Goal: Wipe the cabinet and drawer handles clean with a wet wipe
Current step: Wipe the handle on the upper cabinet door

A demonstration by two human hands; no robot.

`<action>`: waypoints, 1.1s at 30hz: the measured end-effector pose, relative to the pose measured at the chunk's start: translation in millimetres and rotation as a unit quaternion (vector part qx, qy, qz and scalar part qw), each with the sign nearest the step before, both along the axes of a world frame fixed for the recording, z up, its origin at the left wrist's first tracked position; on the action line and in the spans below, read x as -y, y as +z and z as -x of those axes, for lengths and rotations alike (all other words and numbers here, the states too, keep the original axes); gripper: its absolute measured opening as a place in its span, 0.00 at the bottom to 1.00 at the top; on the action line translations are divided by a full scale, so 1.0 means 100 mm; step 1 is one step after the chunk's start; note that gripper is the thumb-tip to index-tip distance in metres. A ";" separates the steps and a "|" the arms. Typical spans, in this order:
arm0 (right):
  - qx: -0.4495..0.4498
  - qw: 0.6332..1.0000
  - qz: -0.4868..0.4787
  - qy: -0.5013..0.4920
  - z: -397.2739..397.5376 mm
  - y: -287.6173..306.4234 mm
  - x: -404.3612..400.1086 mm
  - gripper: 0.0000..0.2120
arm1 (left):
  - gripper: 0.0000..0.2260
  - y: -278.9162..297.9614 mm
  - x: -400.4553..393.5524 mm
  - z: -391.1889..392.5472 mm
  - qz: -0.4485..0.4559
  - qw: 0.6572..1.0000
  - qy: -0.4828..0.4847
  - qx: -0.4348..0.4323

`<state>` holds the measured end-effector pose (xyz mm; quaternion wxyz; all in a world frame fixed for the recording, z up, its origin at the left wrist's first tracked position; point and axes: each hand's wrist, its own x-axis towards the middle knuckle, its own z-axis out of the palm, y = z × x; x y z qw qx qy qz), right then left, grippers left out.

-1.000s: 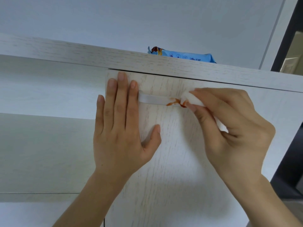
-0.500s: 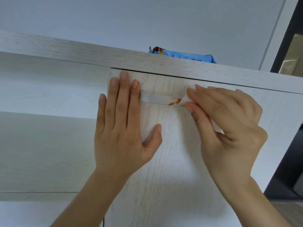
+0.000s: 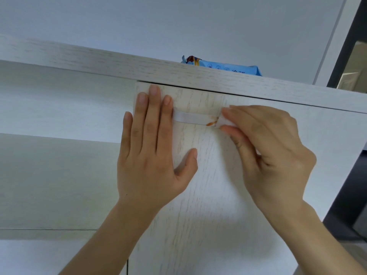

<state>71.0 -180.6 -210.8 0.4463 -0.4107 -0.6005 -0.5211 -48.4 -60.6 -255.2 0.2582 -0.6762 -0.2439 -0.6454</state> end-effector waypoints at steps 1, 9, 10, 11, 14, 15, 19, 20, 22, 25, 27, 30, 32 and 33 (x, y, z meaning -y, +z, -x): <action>-0.010 1.000 0.001 0.007 0.00 0.00 0.01 0.07 | 0.33 0.00 0.00 0.01 0.001 1.000 -0.006 -0.002; 0.040 0.998 -0.007 -0.048 -0.15 0.04 0.08 0.08 | 0.32 -0.01 -0.11 0.17 -0.025 0.998 -0.020 -0.057; 0.040 0.998 -0.013 -0.044 -0.13 0.05 0.06 0.07 | 0.32 -0.01 -0.11 0.16 -0.025 0.998 -0.025 -0.052; 0.036 0.999 -0.016 -0.035 -0.10 0.05 0.03 0.07 | 0.32 -0.01 -0.11 0.15 -0.026 0.998 -0.028 -0.046; 0.017 1.000 -0.010 -0.021 -0.05 0.02 0.01 0.06 | 0.31 -0.02 -0.12 0.14 -0.031 0.998 -0.029 -0.045; 0.007 1.000 -0.010 -0.028 -0.04 0.01 0.01 0.06 | 0.31 -0.03 -0.13 0.15 -0.033 0.998 -0.031 -0.046; -0.048 0.999 -0.015 -0.003 0.04 -0.01 -0.06 0.06 | 0.31 -0.03 -0.14 0.15 -0.035 0.998 -0.041 -0.042; -0.051 0.999 -0.007 0.006 0.07 0.00 -0.07 0.06 | 0.31 -0.03 -0.14 0.14 -0.036 0.998 -0.041 -0.042; -0.065 0.997 0.009 0.027 0.07 0.00 -0.05 0.06 | 0.31 -0.03 -0.14 0.15 -0.034 0.998 -0.042 -0.045; -0.091 0.994 0.008 0.061 0.05 -0.04 0.00 0.07 | 0.31 -0.03 -0.13 0.16 -0.030 0.997 -0.049 -0.047; -0.083 0.995 0.010 0.059 0.04 -0.04 -0.01 0.09 | 0.31 -0.03 -0.13 0.16 -0.029 0.997 -0.053 -0.046; -0.058 0.997 0.032 0.036 -0.03 -0.02 0.02 0.10 | 0.31 -0.03 -0.14 0.15 -0.030 0.997 -0.055 -0.046; -0.061 0.997 0.036 0.038 -0.01 -0.01 0.01 0.10 | 0.31 -0.03 -0.13 0.15 -0.030 0.997 -0.059 -0.045; -0.069 0.996 0.031 0.051 0.01 0.00 -0.01 0.09 | 0.31 -0.03 -0.13 0.16 -0.032 0.997 -0.057 -0.045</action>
